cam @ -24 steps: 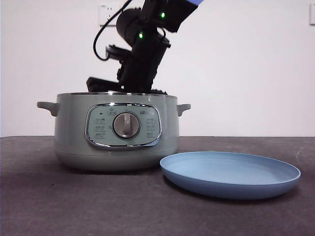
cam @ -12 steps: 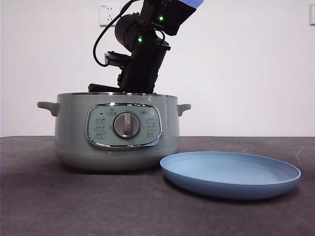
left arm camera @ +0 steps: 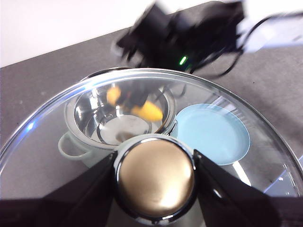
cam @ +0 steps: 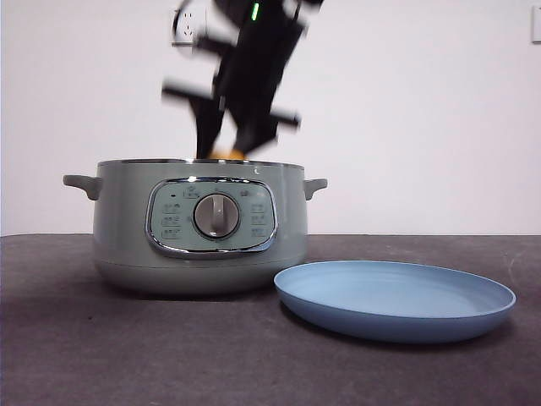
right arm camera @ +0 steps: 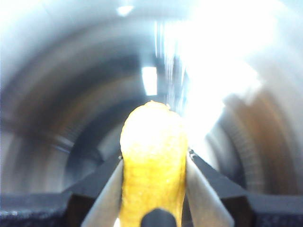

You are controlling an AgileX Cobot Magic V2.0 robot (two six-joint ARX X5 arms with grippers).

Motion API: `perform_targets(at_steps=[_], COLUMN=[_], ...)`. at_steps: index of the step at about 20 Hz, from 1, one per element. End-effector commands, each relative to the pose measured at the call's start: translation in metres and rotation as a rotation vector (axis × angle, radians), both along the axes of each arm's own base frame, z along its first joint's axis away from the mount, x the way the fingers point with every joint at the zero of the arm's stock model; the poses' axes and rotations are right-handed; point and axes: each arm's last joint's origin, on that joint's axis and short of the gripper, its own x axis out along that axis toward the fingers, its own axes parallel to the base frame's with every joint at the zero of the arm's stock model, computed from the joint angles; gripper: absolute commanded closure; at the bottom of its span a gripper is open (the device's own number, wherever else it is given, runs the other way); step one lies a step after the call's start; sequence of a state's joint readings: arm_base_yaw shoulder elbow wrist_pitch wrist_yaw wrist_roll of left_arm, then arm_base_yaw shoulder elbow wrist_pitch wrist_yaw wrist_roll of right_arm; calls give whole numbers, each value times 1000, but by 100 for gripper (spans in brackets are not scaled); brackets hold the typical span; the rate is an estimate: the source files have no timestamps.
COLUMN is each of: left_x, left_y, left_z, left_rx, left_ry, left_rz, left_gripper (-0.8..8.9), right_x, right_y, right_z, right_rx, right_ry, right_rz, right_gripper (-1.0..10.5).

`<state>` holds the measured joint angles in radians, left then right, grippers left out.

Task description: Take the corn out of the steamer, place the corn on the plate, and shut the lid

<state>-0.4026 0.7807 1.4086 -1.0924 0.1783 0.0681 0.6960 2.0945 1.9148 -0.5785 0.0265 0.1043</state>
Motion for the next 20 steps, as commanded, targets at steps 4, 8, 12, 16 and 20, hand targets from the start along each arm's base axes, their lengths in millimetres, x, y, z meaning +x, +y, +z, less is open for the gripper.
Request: perform_targets(at_steps=[4, 8, 12, 16, 20], left_x=[-2, -1, 0, 1, 3], left_y=[0, 0, 0, -1, -2], left_z=[10, 11, 11, 13, 12], left_rx=[-40, -45, -48, -53, -49], left_ry=[-94, -105, -111, -122, -114], left_rz=[-13, -12, -12, -12, -12], left_gripper=[822, 822, 822, 822, 822], right_x=[-56, -75, -85, -96, -99], right_y=[-70, -138, -174, -188, -187], right_z=[115, 142, 141, 96, 30], right_rx=[-26, -123, -82, -82, -9], right_ry=[-148, -87, -48, -21, 46], right_rz=[-32, -131, -146, -171, -147], right_gripper=[959, 959, 959, 959, 959])
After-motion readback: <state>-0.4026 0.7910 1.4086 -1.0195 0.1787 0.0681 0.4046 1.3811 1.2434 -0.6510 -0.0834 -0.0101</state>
